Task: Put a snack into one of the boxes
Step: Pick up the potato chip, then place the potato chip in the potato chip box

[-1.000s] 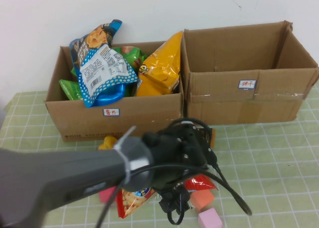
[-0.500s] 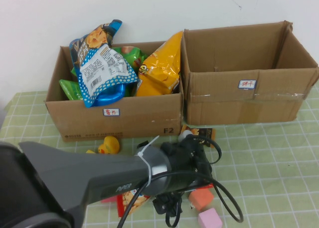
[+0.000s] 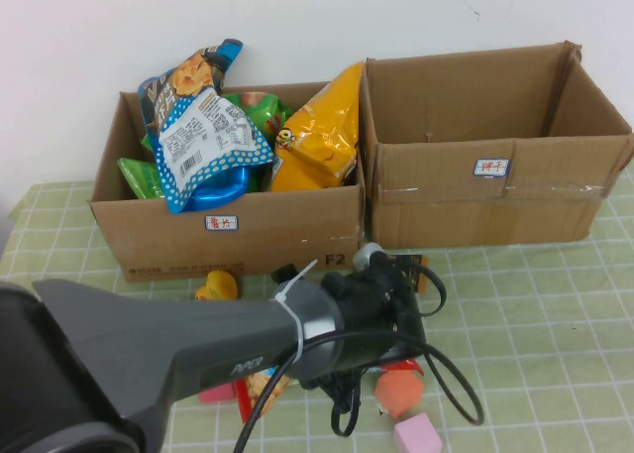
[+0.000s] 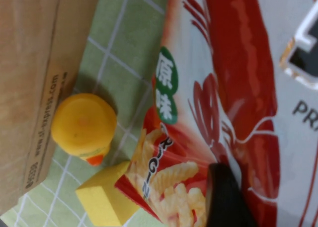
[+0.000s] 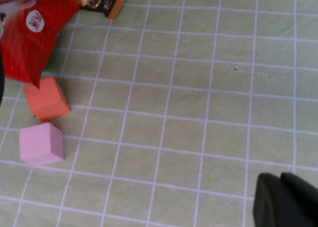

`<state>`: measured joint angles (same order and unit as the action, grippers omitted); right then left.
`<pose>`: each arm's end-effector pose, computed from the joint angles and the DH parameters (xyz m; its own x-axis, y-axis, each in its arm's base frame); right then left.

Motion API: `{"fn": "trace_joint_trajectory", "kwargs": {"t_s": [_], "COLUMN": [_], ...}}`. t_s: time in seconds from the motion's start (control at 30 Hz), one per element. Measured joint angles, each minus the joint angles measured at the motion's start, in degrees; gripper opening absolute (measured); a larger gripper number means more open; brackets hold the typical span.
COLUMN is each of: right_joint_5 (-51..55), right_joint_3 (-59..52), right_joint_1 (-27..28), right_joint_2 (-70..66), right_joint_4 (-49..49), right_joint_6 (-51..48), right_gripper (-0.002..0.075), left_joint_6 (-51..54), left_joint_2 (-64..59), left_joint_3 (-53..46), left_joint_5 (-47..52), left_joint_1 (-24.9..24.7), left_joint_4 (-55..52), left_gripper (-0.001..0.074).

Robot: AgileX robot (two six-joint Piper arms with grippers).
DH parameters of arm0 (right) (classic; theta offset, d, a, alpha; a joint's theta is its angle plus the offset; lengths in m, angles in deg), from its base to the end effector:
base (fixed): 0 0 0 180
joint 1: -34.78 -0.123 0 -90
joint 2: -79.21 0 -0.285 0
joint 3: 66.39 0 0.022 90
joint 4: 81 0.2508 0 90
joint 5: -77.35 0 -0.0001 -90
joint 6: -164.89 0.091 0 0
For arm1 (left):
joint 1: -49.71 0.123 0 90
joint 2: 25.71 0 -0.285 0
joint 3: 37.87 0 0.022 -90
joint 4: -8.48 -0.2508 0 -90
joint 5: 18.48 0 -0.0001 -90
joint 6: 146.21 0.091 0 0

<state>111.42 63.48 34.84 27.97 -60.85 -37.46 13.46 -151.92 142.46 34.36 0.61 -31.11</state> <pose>0.1362 0.0174 0.2555 -0.6757 -0.0924 -0.7314 -0.2033 0.9770 0.0644 0.2943 -0.2692 0.1463 -0.5784 0.8102 -0.0951 0.6677 0.5372 0.5154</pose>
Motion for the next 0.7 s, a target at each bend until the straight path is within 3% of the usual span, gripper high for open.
{"fn": "trace_joint_trajectory", "kwargs": {"t_s": [0.3,0.5,0.7], "right_joint_5": [-0.2,-0.2,-0.5], "right_joint_3": [0.0,0.0,0.0], "right_joint_1": [0.0,0.0,0.0], "right_joint_2": [0.0,0.0,0.0], "right_joint_4": [0.0,0.0,0.0], "right_joint_6": [0.0,0.0,0.0], "right_gripper": [-0.0002,-0.0002,-0.0002], "left_joint_6": [0.5,6.9,9.8], "left_joint_2": [5.2,10.3,11.8], "left_joint_3": [7.5,13.9,20.3], "left_joint_5": [5.5,9.4,8.2], "left_joint_1": [0.0,0.0,-0.1], "left_joint_4": [2.6,5.1,-6.7], "left_gripper": [0.0312,0.0312,0.0312]}}
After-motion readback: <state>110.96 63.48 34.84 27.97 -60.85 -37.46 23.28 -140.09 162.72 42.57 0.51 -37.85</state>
